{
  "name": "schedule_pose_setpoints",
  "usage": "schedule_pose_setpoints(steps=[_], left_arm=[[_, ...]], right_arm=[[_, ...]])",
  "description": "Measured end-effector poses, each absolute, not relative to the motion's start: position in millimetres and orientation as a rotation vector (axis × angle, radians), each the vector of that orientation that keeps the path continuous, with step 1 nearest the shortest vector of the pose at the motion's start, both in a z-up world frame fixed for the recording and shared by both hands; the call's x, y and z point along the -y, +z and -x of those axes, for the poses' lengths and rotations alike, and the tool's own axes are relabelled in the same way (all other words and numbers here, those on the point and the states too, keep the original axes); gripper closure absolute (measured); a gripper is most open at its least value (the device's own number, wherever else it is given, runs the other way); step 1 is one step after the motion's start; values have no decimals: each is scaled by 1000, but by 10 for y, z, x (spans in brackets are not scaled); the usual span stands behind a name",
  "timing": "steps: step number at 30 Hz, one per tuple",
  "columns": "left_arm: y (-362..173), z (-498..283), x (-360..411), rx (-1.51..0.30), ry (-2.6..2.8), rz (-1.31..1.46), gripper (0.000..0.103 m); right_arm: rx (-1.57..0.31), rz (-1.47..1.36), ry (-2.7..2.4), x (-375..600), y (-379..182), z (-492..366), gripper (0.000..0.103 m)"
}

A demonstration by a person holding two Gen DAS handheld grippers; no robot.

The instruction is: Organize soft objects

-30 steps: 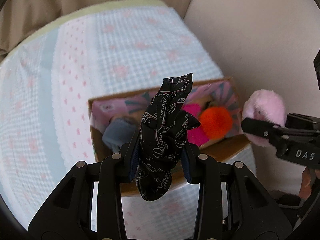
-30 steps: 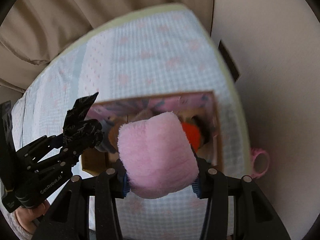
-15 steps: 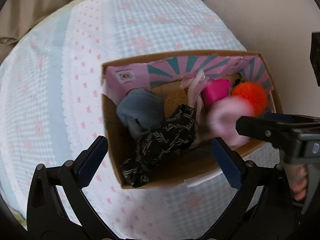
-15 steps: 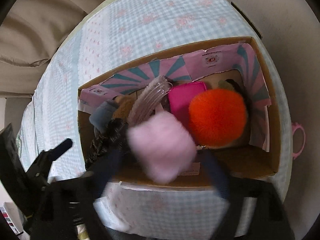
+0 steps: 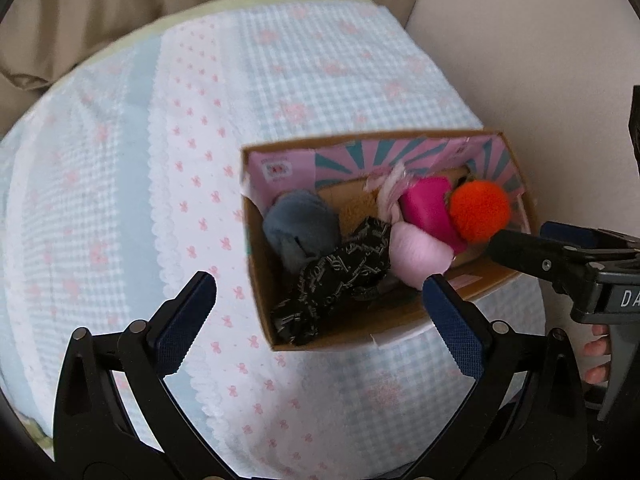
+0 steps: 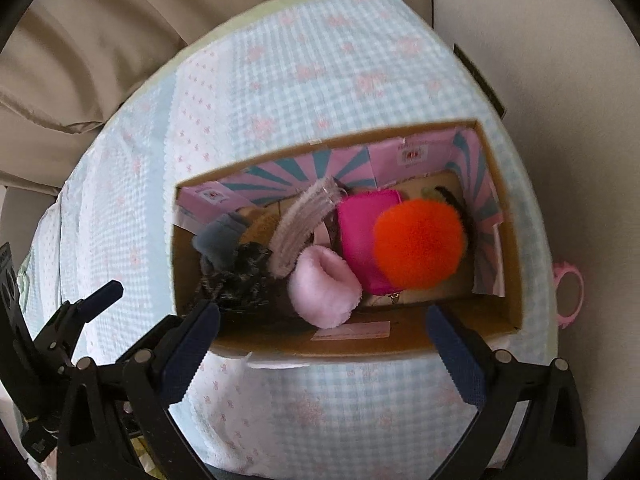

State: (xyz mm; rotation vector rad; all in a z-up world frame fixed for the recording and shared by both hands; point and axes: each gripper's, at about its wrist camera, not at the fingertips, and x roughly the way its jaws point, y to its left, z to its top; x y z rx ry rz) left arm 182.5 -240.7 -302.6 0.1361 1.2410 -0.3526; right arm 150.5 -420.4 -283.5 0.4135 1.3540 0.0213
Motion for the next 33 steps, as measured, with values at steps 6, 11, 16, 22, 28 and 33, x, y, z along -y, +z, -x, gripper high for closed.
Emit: schedule_pose_setpoints(steps=[6,11,16,22,28,33], left_arm=[[-2385,-1684,2127,-1137,-349,-81,0],[-1630,-1504,1712,-1021,-329,-54,0],[-956,-1280,1185,-890,-280,-3,0],[-312,-904,576,-701,-180,2,0],[18,-607,156,-572,-110,11,0],[35,-522,-28,-529,-84,21,0]], right_arm=[[-1247,-340,18,3984,-2148,-1344,0],[-1158,-283,51,3689,-1476,-1228,0],[-1028,-234,79,3266,-783,-1073,0],[-848,-146,74,2738,-138,-824,0],[-715,-71,42,2392,134,-621,0],[-667,-34,26,2209,145,-527,0]])
